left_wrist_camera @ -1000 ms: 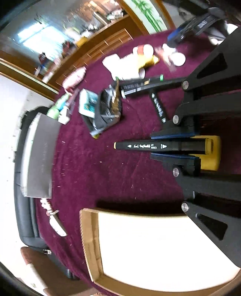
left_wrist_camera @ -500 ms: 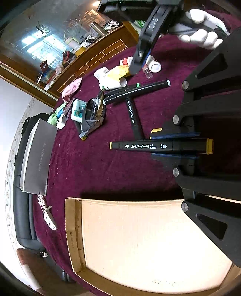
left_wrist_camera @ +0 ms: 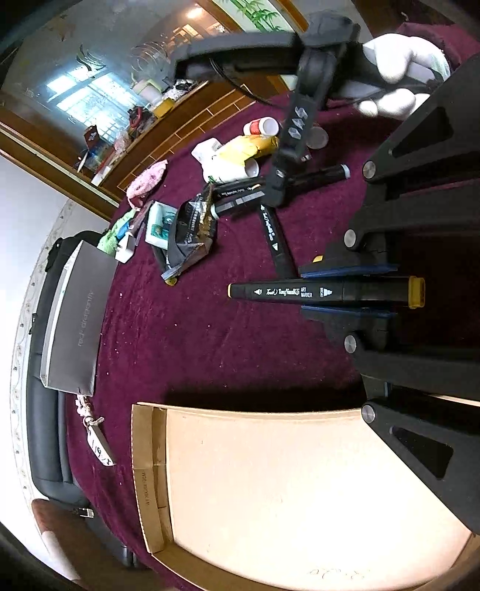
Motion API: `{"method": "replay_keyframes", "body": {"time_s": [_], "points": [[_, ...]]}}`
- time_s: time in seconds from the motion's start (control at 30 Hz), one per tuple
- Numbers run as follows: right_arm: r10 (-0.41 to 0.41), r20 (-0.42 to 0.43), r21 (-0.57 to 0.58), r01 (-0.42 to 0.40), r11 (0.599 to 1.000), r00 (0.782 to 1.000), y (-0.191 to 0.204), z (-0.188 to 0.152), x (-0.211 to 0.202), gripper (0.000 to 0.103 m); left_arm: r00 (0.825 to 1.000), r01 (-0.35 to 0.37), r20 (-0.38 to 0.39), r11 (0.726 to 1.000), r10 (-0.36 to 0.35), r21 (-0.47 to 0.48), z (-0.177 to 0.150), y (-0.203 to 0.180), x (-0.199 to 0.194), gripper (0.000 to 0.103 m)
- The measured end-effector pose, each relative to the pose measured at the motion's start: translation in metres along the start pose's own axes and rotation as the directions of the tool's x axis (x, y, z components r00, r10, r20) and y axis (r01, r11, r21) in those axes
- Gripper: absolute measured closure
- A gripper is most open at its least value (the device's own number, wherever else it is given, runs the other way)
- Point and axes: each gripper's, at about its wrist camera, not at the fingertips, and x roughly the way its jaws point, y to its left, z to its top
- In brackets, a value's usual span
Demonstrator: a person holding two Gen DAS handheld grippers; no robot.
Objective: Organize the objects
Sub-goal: 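Grasp a black marker with the right gripper while the left gripper holds its marker, then carry both markers into the cardboard tray and open both grippers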
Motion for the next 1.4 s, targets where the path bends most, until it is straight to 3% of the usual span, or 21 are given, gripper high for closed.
{"method": "replay_keyframes", "body": {"time_s": [0.07,0.17,0.3,0.47,0.6,0.73,0.87,0.97,1.2,1.4], "points": [[-0.02,-0.025,-0.025,0.02,0.999,0.999,0.004,-0.005,0.005,0.091,1.0,0.013,0.021,1.0,-0.012,-0.014,0.0,0.003,-0.006,0.092],[-0.013,-0.022,-0.032,0.012,0.999,1.0,0.004,-0.01,0.001,0.091,0.998,0.024,0.064,0.999,-0.023,-0.025,0.001,0.009,-0.02,0.092],[0.044,0.0,-0.026,-0.044,0.999,0.999,0.004,-0.015,-0.021,0.091,0.993,0.027,0.114,0.998,-0.021,-0.049,0.003,0.019,-0.041,0.092],[0.16,0.011,-0.037,-0.159,0.987,0.987,0.024,-0.014,-0.048,0.091,0.985,-0.015,0.168,0.996,0.03,-0.087,0.007,0.041,-0.066,0.092],[0.306,-0.028,-0.047,-0.307,0.951,0.952,0.068,-0.005,-0.046,0.09,0.978,-0.058,0.193,0.991,0.081,-0.124,0.014,0.067,-0.082,0.092],[0.399,-0.094,-0.035,-0.403,0.914,0.912,0.116,0.005,-0.029,0.09,0.974,-0.105,0.185,0.983,0.132,-0.149,0.025,0.094,-0.082,0.092],[0.393,-0.144,-0.04,-0.402,0.915,0.908,0.163,0.016,0.004,0.09,0.976,-0.123,0.154,0.975,0.152,-0.183,0.041,0.12,-0.067,0.092],[0.326,-0.157,-0.06,-0.338,0.939,0.932,0.189,0.024,0.033,0.09,0.981,-0.121,0.124,0.967,0.151,-0.223,0.051,0.139,-0.052,0.092],[0.182,-0.171,-0.073,-0.197,0.978,0.968,0.21,0.041,0.087,0.09,0.988,-0.104,0.078,0.952,0.131,-0.289,0.065,0.166,-0.016,0.092],[0.108,-0.152,-0.108,-0.125,0.986,0.982,0.213,0.045,0.105,0.09,0.992,-0.068,0.076,0.948,0.096,-0.31,0.067,0.171,-0.003,0.092]]}}
